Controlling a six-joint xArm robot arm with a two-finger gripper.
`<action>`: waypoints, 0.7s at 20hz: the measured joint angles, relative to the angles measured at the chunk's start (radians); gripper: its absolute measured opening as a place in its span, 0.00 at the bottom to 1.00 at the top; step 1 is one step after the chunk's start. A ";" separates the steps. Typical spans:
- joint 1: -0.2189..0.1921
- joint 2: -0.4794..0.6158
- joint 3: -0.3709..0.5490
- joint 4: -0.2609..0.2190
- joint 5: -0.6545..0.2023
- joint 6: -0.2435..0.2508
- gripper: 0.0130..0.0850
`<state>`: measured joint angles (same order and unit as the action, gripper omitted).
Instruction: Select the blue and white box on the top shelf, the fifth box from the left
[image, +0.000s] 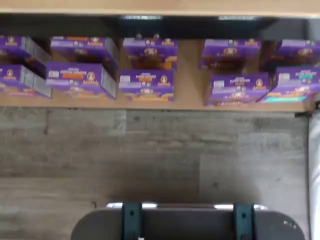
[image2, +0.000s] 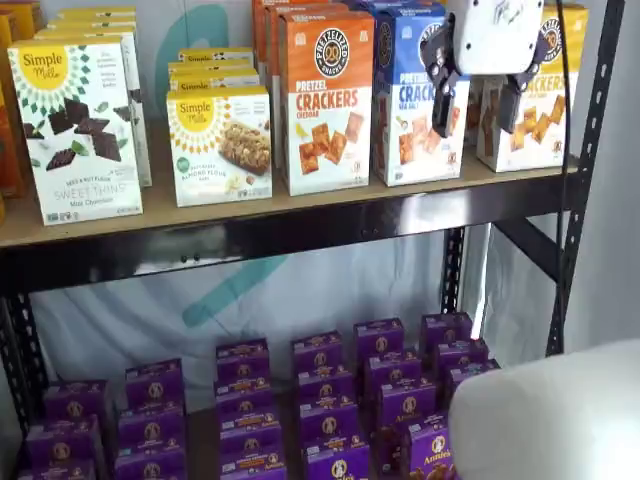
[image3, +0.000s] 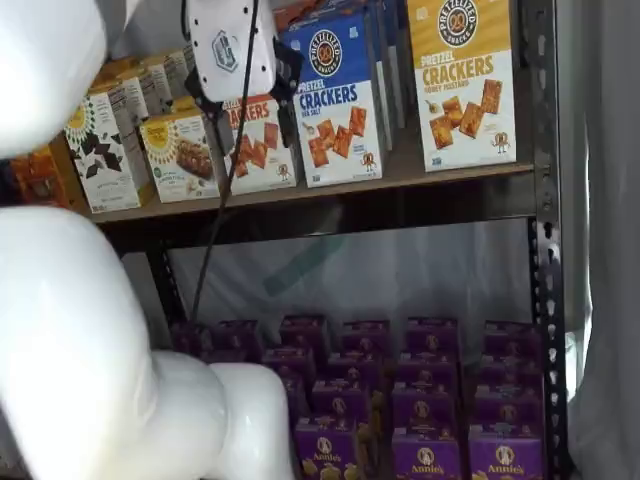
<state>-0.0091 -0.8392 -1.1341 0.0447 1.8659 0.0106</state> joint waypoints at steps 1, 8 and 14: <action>-0.002 0.011 -0.006 -0.004 -0.017 -0.003 1.00; -0.037 0.115 -0.061 -0.015 -0.125 -0.041 1.00; -0.067 0.188 -0.109 -0.007 -0.154 -0.071 1.00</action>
<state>-0.0762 -0.6511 -1.2428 0.0376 1.7118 -0.0602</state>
